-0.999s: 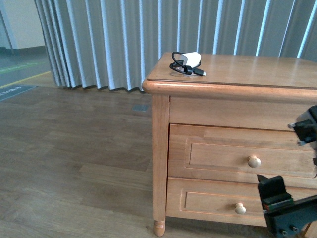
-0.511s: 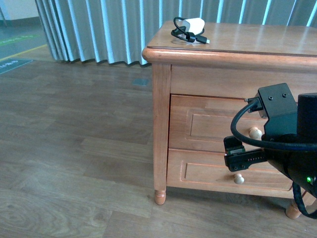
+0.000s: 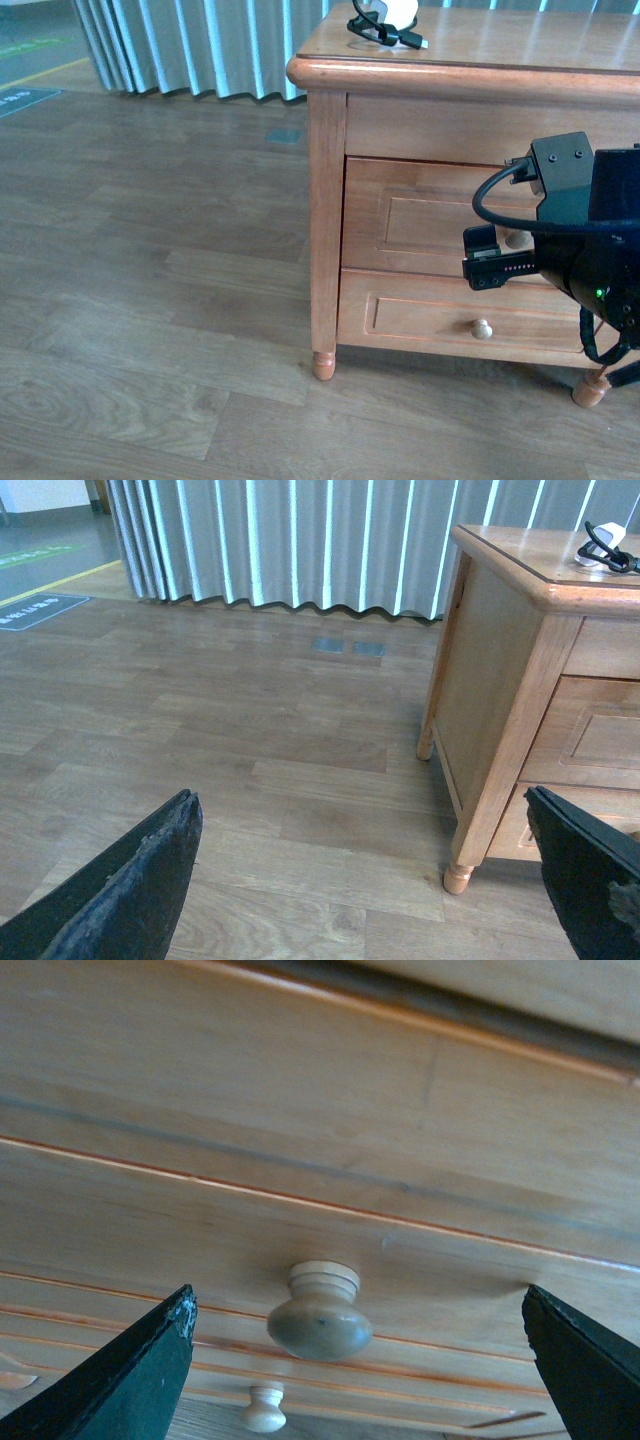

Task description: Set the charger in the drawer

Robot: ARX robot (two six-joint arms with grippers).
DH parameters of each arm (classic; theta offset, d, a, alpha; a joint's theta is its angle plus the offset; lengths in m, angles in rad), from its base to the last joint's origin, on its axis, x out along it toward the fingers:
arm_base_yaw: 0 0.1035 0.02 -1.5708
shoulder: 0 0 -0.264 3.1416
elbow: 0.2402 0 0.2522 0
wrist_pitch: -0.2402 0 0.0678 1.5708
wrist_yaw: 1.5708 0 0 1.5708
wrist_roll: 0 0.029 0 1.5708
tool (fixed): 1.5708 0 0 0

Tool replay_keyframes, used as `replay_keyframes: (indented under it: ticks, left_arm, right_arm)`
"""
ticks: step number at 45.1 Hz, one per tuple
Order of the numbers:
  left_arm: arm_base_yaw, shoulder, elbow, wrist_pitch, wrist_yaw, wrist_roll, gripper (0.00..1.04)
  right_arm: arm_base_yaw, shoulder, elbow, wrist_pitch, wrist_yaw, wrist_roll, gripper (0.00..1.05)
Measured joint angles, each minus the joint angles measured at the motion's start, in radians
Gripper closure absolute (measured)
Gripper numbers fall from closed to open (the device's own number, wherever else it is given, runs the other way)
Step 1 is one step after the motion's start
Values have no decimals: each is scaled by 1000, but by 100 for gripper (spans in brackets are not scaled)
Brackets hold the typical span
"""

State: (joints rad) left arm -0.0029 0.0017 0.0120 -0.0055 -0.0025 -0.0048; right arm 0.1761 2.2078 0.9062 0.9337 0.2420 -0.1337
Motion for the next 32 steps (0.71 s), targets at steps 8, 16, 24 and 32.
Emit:
replay_keyframes:
  ticks: [8,16,24,32]
  left_arm:
    - [0,0,0,0,0,0,6]
    - [0,0,0,0,0,0,6]
    - [0,0,0,0,0,0,6]
    - [0,0,0,0,0,0,6]
  right_arm:
    - [-14,12,16,-34,1,23,8]
    - [-13,12,19,-36,4,37,8]
    - [-3,12,21,-41,11,53,8]
    - [13,12,27,-43,12,58,26]
